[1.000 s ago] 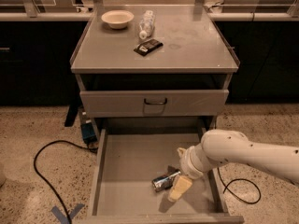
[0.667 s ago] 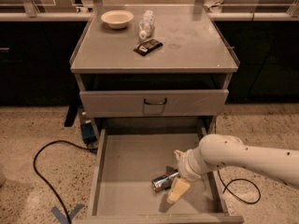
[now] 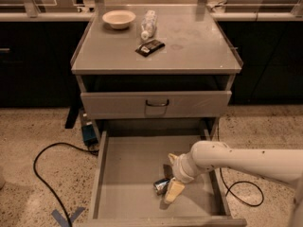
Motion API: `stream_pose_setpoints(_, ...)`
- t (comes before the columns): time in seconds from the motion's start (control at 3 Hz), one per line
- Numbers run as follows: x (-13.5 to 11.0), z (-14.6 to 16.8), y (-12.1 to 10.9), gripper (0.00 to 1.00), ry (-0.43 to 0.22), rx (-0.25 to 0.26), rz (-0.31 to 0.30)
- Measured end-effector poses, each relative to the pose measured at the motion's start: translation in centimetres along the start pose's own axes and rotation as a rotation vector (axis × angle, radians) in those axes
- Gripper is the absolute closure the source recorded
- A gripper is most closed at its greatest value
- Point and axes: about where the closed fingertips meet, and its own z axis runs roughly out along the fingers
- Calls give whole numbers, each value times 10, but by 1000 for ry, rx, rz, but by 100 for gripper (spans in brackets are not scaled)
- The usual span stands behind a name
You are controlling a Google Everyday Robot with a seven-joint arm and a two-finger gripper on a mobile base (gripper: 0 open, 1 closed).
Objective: Pick redbull can from middle drawer and place on counter
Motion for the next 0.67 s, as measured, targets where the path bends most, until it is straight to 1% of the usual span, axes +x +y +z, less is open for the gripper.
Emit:
stream_pose_setpoints(0.33,8,29,-11,0,19,-12,-13)
stream_pose_setpoints(0.67,23,55,-14,0,41,-34,7)
